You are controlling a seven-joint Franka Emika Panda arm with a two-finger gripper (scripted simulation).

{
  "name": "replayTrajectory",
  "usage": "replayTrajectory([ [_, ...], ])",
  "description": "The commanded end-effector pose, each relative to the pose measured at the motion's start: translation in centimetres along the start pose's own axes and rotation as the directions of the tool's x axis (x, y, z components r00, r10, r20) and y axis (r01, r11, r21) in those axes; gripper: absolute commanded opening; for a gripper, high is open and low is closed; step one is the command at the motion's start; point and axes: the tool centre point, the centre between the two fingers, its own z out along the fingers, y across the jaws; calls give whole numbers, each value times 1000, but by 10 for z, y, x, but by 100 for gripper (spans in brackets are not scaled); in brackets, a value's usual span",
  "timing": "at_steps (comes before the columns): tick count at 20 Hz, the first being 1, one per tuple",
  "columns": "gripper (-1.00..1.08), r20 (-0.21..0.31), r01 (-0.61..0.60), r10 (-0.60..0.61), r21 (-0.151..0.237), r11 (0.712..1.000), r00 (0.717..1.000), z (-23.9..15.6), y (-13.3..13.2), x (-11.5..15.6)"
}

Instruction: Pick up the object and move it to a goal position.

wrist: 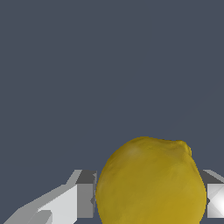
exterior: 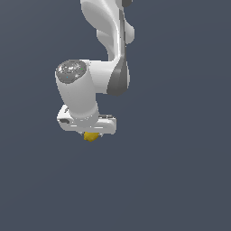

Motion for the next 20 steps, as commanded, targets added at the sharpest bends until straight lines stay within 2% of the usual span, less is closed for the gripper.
replayTrajectory([
  [1, -100, 0, 0, 0, 0, 1000, 1000, -15, 6, 11],
  [11, -100, 1, 1, -1, 0, 1000, 1000, -61, 25, 46],
  [20, -100, 1, 1, -1, 0, 1000, 1000, -81, 33, 62],
])
